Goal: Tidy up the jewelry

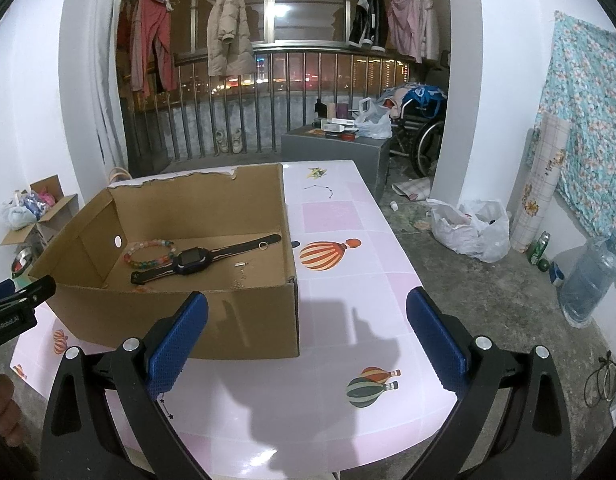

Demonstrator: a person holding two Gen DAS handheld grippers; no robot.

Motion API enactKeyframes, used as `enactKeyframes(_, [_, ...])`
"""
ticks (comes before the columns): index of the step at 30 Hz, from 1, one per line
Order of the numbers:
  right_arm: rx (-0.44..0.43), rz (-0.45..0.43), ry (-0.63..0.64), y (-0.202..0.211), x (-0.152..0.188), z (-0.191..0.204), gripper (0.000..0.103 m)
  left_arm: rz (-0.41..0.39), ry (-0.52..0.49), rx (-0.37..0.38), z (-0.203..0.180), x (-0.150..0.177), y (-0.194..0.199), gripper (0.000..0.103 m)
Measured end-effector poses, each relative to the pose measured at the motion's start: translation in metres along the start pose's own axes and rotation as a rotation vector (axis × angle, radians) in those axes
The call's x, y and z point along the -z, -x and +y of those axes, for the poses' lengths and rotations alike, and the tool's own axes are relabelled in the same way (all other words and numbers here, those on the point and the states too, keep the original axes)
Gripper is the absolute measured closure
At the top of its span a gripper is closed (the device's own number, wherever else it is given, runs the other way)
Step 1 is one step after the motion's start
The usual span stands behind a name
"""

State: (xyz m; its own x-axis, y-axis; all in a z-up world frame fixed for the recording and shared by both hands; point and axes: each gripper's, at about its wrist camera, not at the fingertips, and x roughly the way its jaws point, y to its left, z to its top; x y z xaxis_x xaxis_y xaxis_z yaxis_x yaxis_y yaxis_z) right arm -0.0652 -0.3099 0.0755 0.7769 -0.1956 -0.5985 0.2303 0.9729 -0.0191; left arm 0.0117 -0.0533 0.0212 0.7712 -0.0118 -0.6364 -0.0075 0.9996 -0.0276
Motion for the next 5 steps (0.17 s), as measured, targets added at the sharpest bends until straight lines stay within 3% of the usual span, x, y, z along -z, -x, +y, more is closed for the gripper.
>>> enactKeyframes(5, [0.001, 0.001, -0.002, -0.0002, 0.0000, 0.0003, 0.006, 0.000, 0.000, 0.000, 0.0007, -0.0004, -0.0005, 0.009])
